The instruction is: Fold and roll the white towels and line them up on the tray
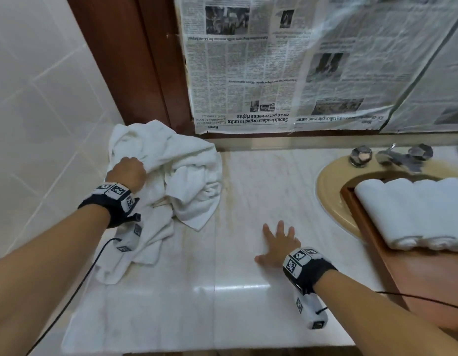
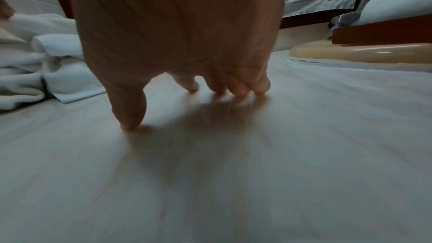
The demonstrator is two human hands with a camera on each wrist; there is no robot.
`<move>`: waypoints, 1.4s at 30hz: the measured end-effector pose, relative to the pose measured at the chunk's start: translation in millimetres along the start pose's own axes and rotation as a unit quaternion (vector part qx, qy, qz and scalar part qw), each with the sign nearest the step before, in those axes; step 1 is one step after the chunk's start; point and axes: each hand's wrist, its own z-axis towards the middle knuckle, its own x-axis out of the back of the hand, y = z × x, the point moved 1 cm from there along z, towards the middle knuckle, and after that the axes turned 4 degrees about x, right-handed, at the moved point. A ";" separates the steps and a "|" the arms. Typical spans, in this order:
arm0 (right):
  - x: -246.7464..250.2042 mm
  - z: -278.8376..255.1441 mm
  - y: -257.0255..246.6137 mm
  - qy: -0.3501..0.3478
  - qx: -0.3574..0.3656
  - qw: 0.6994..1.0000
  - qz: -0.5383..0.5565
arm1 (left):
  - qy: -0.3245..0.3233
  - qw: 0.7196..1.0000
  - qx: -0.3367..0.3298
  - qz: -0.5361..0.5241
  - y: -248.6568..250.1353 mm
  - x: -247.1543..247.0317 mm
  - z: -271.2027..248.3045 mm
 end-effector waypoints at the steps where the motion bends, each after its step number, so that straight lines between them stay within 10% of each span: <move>1: 3.0 1.5 1.8 -0.002 -0.001 1.000 0.010 | 0.003 0.999 -0.003 -0.040 6.0 9.6 -5.7; 11: 111.0 -13.3 -1.2 0.032 0.124 0.980 0.151 | -0.038 0.888 -0.047 -0.455 77.2 93.5 -78.0; 18: 246.6 -88.4 -51.6 0.254 0.342 0.843 0.327 | -0.082 0.852 -0.173 -0.487 135.8 179.4 -103.1; 23: 318.8 -105.3 -56.9 0.229 0.426 0.800 0.354 | -0.051 0.833 -0.228 -0.502 170.4 237.3 -102.6; 36: 410.2 -163.2 8.2 0.307 0.397 0.767 0.399 | -0.102 0.749 -0.263 -0.600 250.8 320.5 -122.5; 42: 386.4 -152.5 34.1 0.277 0.373 0.810 0.357 | 0.015 0.876 -0.311 -0.368 272.0 279.7 -122.0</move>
